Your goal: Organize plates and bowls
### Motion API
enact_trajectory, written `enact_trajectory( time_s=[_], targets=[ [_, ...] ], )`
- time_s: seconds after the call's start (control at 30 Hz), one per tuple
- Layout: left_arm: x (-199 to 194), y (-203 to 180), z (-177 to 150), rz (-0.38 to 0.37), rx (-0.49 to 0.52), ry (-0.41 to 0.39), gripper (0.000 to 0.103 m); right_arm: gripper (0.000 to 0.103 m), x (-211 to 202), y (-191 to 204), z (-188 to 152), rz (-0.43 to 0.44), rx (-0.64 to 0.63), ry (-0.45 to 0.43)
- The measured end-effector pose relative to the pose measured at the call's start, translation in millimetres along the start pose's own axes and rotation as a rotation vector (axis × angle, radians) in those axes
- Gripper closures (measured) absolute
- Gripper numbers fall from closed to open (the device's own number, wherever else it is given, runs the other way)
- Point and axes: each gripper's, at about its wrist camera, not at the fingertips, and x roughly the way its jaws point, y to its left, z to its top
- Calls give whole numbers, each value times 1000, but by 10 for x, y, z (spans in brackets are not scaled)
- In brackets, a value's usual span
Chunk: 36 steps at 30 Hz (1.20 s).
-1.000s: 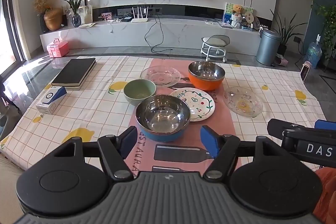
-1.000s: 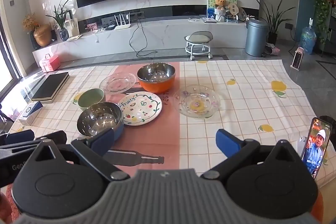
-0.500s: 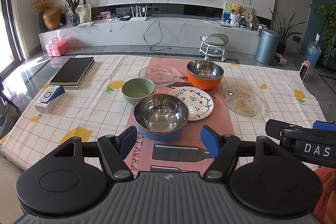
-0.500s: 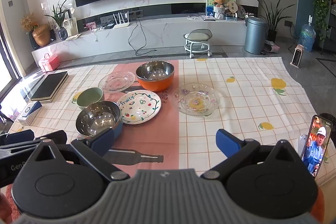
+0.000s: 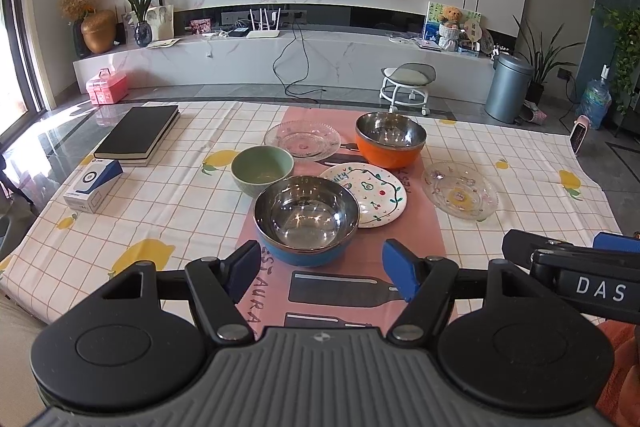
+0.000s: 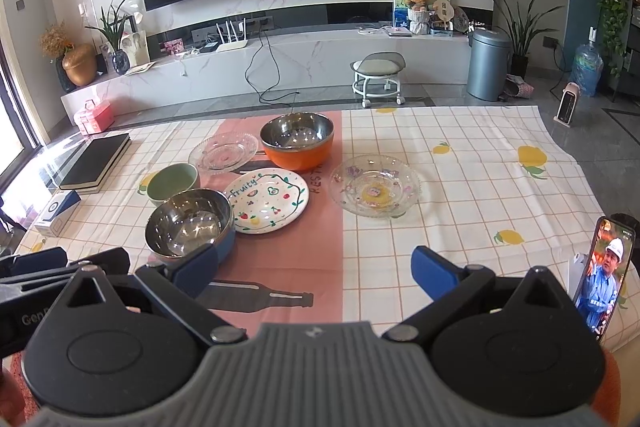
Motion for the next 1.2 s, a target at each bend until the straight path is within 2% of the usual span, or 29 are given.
enact_trajectory(
  time_s=[1.2],
  targets=[
    [5, 49, -3, -1, -10, 10, 21, 2, 36, -6, -17, -1, 7, 7]
  ],
)
